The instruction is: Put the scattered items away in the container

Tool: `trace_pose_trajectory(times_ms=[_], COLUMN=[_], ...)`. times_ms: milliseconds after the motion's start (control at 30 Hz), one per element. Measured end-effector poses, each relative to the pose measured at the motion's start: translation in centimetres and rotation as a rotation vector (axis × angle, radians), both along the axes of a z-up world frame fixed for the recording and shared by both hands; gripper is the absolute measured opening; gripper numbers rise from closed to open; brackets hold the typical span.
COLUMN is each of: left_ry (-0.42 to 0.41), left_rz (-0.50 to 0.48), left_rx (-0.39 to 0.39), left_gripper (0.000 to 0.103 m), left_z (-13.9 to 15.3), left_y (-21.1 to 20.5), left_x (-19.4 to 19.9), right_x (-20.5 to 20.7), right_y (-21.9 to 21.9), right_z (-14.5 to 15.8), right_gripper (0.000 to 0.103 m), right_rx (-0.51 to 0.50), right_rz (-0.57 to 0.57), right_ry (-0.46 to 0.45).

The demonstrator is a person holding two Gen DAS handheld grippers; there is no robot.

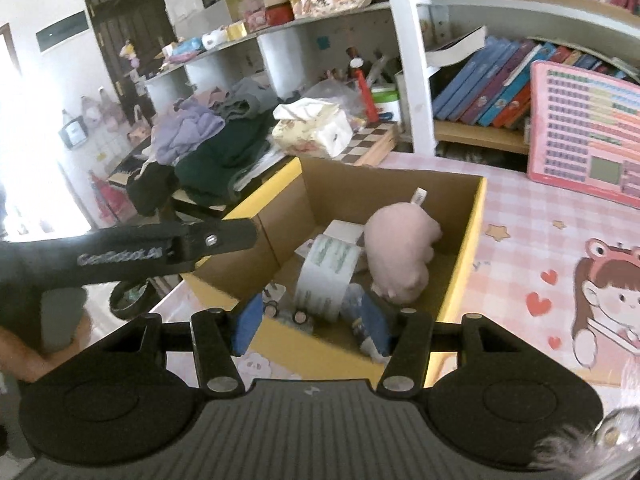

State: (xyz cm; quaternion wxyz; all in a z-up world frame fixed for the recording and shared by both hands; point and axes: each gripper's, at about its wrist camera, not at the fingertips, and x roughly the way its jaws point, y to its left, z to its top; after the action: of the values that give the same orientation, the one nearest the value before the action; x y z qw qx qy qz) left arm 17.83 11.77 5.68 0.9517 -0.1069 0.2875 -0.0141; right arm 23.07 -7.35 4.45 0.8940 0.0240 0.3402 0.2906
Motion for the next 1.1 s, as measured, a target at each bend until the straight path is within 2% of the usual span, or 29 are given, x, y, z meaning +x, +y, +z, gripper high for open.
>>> trace_pose_trajectory(times_ms=[133,367,500,667,800,933,1100], left_ry=[-0.018,-0.016,0.002,0.055,0.061,0.075,0.121], left_rz=[-0.007,-0.018,-0.024,-0.070,-0.104,-0.108,-0.119], left_rx=[0.006,0.047,0.106,0.113,0.121,0.163,0.180], left_gripper=[0.070,0.077,0.081,0.081,0.088,0.094,0.095], left_z=[0.2,-0.7,-1.9,-3.4,-3.7,-4.1,-5.0], left_y=[-0.1,-1.0,-2.3,-3.8,-4.9,-5.9,-6.5], left_x=[-3.4,-8.6,-10.8,-12.3,-12.8,-13.3,-13.9], right_x=[-3.4,-9.8,-12.4,-15.1,-16.3,-17.2,-18.2], right_y=[-0.4,-1.8,-2.9,-4.0,-4.8,-5.5,-6.3], right_z=[0.1,-0.6,-1.4,-2.5,-2.8,-3.4,-4.1], right_gripper=[0.053,0.061,0.068,0.081,0.089,0.093,0.097], right_rx=[-0.017,-0.087,-0.120,-0.184,-0.228,-0.250,-0.267], right_rz=[-0.056,-0.181,-0.254,-0.344,-0.398,-0.435,-0.458], right_ry=[-0.038,-0.120,-0.111,-0.105,-0.103,-0.082,-0.039])
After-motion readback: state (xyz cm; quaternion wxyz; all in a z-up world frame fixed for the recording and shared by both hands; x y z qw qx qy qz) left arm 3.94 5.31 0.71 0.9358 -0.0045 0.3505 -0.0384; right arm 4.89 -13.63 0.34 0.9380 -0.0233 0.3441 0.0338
